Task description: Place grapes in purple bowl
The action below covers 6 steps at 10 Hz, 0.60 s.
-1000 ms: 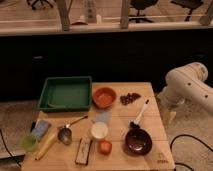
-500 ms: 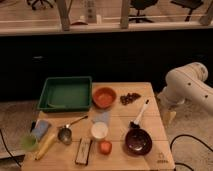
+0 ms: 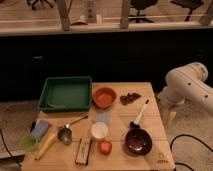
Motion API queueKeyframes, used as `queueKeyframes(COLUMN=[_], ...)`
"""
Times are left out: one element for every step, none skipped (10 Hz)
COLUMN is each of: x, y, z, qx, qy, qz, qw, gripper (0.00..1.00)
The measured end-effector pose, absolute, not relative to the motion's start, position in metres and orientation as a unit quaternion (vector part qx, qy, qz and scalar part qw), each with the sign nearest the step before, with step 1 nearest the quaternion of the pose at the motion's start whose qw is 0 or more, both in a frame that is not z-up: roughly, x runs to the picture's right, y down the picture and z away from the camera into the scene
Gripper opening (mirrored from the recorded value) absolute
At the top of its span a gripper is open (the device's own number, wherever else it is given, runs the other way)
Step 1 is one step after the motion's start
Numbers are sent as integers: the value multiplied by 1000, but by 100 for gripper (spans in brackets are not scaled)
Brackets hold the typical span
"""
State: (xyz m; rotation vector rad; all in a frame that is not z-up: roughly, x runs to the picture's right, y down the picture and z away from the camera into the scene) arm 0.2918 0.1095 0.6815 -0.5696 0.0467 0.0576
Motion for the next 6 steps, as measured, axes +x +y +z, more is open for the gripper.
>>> queueKeyframes(x=[289,281,270,270,270,269], y=[109,107,101,100,101,102], z=[688,697,708,711,713,716], qx=[-278,-277,-274,-273,-272,-269], qy=[23,19,14,15,14,12], qz=[21,12,2,-2,-5,-10], qw=[960,961,962,962,962,963], gripper=[80,80,80,80,80,80])
